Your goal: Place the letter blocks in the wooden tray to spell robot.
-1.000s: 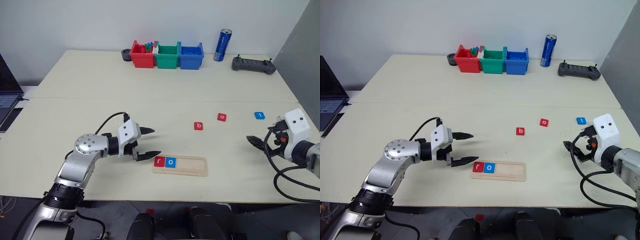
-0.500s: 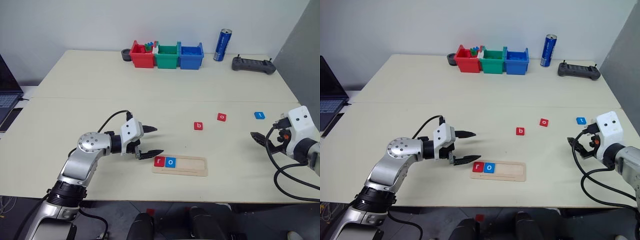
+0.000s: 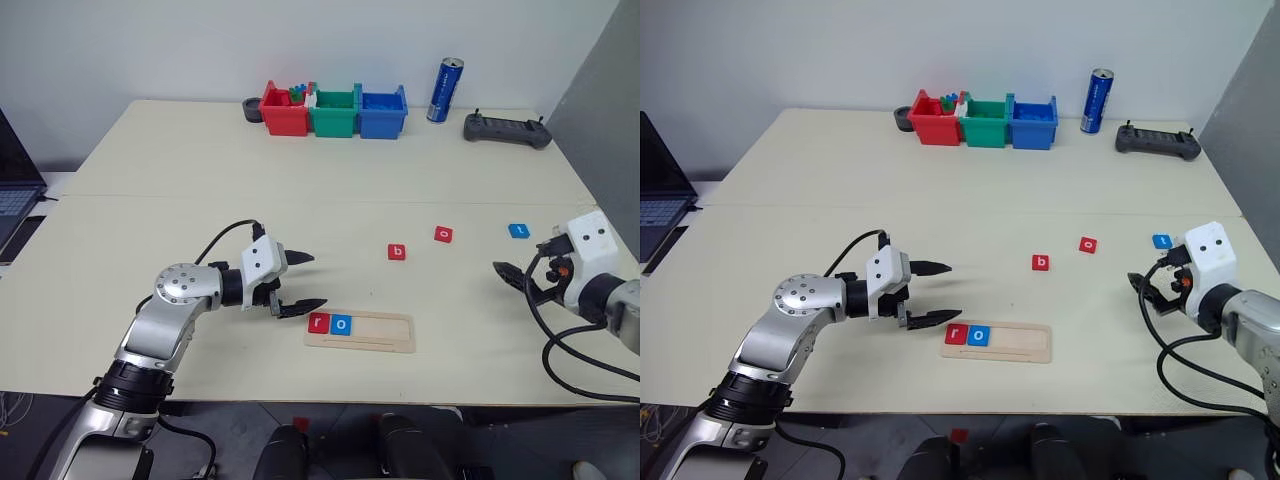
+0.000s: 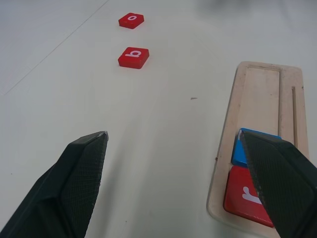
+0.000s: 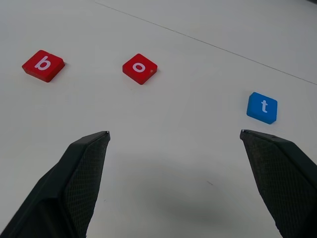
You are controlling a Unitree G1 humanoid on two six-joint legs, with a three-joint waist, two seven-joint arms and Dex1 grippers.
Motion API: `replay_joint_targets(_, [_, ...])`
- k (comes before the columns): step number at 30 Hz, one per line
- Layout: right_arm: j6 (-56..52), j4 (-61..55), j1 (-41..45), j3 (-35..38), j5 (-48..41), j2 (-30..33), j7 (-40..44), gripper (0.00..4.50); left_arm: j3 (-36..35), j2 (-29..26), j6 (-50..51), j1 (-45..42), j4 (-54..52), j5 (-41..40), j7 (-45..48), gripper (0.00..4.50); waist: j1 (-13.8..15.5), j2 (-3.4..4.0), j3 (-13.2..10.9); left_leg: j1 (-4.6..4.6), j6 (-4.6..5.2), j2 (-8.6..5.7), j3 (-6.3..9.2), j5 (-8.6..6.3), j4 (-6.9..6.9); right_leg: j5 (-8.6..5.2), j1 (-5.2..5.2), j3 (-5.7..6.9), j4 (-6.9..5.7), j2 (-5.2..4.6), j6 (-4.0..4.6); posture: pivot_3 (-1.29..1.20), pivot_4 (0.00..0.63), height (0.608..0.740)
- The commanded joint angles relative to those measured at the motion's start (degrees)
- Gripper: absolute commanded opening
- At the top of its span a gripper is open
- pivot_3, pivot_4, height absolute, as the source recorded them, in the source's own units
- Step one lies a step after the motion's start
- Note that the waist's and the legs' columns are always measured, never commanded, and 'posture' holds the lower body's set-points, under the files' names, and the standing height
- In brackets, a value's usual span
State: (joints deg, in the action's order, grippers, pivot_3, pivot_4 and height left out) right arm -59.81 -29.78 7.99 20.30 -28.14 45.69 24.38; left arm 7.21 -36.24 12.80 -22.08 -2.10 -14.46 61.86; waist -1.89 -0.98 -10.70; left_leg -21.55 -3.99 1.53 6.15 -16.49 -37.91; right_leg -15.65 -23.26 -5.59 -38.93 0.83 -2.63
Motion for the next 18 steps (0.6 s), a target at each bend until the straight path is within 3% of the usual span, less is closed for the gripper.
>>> replay_joint_targets(1, [2.8,-0.6,1.3,-1.2,0.2,-0.5,0.9,4.50,-1.8,-0.4,-0.1,0.4,-1.9,-1.3,-0.3,4.47,0.0,0.00,0.0,0.00,0.00,0.00,0.00,0.00,0.00,0.00,0.00,-0.01,0.00,0.00,0.00,0.00,0.150,0.740])
replay_joint_targets(8, [8.4,1.9,5.2,-8.1,1.9,-1.3,3.3,4.50,-5.0,-0.9,3.1,1.0,-0.4,-3.9,-1.0,4.47,-0.1,0.01,0.0,0.00,0.00,0.01,0.00,0.00,0.00,-0.02,-0.01,0.01,0.00,0.00,-0.03,0.00,0.150,0.740])
replay_joint_targets(18, [21.1,15.4,15.5,-25.5,8.2,-4.9,13.9,4.50,-5.6,-2.2,2.3,2.3,0.2,-3.4,-0.6,4.47,-0.5,0.02,0.0,-0.03,0.00,0.01,0.00,0.00,0.01,0.04,-0.04,0.01,0.02,-0.01,0.06,0.00,0.150,0.740])
